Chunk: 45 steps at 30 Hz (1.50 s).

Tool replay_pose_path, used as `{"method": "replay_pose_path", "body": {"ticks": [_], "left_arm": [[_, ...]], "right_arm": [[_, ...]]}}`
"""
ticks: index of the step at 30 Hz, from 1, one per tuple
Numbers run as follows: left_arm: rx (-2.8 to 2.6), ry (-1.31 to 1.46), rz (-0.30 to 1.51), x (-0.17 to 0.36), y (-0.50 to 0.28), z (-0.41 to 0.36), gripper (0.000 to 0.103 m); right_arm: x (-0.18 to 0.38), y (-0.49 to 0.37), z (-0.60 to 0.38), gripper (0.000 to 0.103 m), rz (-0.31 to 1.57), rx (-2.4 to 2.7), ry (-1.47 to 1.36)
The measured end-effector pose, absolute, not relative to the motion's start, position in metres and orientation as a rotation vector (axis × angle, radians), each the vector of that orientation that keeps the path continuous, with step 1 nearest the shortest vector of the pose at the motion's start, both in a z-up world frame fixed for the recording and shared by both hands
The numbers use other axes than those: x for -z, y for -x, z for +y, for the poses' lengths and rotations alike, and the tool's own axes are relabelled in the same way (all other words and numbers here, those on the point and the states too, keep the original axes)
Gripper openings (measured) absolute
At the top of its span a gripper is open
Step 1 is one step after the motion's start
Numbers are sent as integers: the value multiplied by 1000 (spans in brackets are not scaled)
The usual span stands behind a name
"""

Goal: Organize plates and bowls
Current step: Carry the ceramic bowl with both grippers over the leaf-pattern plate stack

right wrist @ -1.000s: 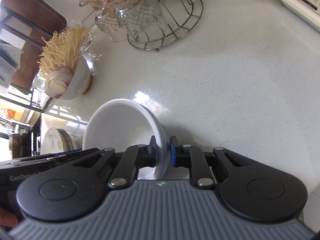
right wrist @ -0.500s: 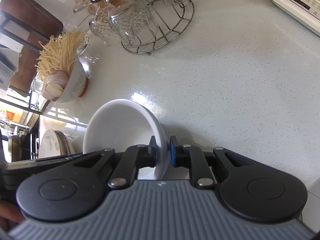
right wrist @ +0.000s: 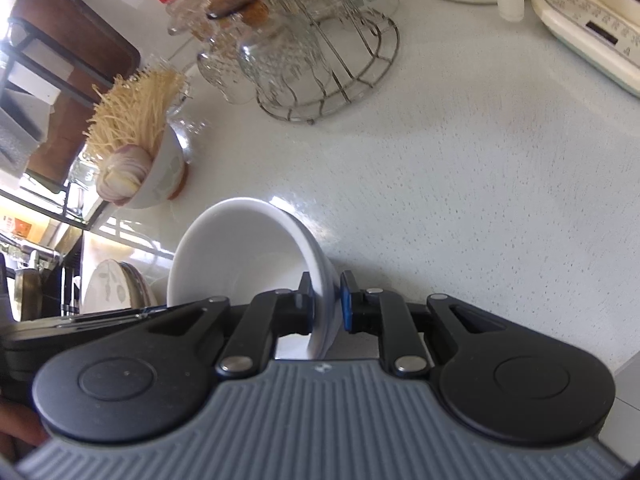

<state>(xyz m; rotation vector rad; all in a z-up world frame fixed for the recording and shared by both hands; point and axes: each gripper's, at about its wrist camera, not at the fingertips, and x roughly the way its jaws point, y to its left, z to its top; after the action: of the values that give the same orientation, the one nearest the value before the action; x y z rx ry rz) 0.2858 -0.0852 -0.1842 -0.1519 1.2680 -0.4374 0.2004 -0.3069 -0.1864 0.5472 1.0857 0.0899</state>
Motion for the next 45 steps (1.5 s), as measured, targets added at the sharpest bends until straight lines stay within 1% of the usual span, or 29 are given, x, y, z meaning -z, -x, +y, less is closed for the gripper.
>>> {"method": "replay_pose_path", "body": {"ticks": [22, 28, 45], "left_arm": [[457, 185, 1184, 125, -279, -62, 18], [455, 175, 1137, 106, -277, -52, 18], [411, 226, 1066, 84, -265, 3, 18]], "right_arm": [[134, -193, -297, 17, 983, -113, -536], [121, -194, -287, 18, 948, -126, -527], [96, -204, -239, 18, 903, -209, -464]]}}
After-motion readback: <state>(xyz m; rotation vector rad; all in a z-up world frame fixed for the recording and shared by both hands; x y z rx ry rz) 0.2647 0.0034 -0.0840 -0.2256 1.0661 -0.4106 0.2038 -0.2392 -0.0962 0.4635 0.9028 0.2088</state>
